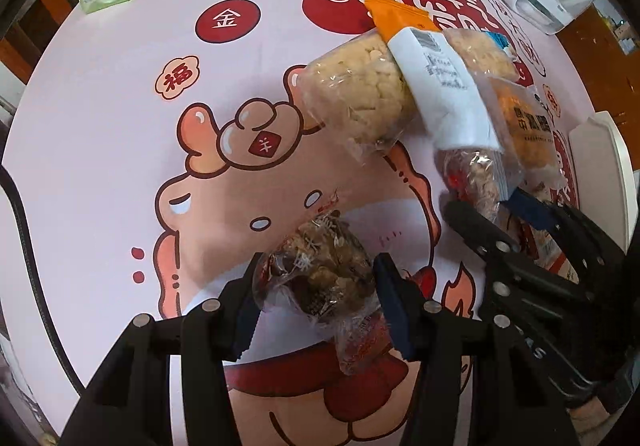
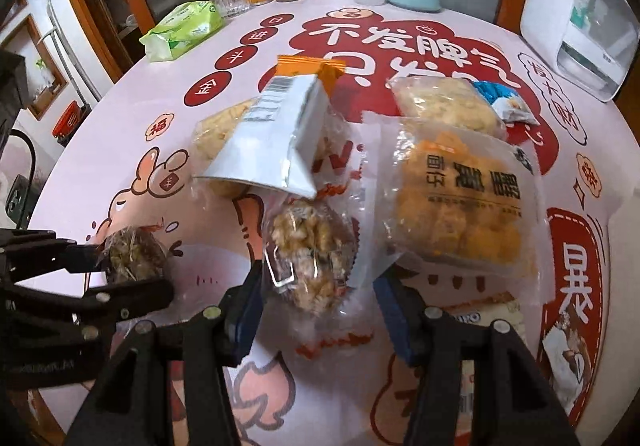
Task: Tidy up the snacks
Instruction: 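Grasp a clear nut bag with the left tool while the right tool grasps another nut bag, then carry both nut bags over the white tray and open both tools to drop them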
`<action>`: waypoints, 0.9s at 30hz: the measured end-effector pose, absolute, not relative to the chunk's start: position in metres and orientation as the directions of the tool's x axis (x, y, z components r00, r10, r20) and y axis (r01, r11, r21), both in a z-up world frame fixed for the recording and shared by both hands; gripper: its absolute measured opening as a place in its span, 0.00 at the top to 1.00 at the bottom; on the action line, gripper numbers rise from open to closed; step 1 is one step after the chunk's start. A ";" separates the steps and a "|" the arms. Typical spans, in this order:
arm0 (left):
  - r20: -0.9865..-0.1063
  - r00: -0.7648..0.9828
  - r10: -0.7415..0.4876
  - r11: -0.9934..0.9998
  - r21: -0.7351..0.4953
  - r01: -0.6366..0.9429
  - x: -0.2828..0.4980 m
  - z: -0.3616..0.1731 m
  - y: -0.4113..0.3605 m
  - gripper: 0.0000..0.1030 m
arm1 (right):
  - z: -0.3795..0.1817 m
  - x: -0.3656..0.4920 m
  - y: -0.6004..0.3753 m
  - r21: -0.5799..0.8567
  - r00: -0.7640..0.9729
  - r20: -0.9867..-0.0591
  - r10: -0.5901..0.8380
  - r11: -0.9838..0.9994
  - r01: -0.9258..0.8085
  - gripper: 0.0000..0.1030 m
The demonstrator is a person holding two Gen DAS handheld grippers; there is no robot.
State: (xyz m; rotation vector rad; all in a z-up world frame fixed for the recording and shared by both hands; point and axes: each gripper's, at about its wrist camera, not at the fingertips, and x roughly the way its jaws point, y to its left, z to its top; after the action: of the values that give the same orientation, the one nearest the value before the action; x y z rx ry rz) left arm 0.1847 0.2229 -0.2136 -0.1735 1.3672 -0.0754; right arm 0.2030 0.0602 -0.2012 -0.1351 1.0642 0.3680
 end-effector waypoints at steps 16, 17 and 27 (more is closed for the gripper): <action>-0.969 0.217 -0.120 0.993 -0.120 0.016 0.155 -0.200 0.205 0.50 | -0.177 0.144 0.032 0.223 0.398 -0.843 0.360 0.910 -0.351 0.58; -0.969 0.216 -0.119 0.993 -0.117 0.023 0.152 -0.197 0.202 0.50 | -0.174 0.138 0.030 0.226 0.400 -0.840 0.365 0.908 -0.354 0.58; -0.961 0.253 -0.113 0.987 -0.080 0.137 0.112 -0.152 0.156 0.50 | -0.125 0.082 -0.014 0.256 0.469 -0.789 0.396 0.907 -0.335 0.58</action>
State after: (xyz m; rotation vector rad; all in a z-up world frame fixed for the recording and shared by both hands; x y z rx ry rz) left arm 0.1118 0.1564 -0.1524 0.0209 1.3037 -0.1703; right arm 0.0824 -0.0144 -0.1254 0.0683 0.9849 0.4489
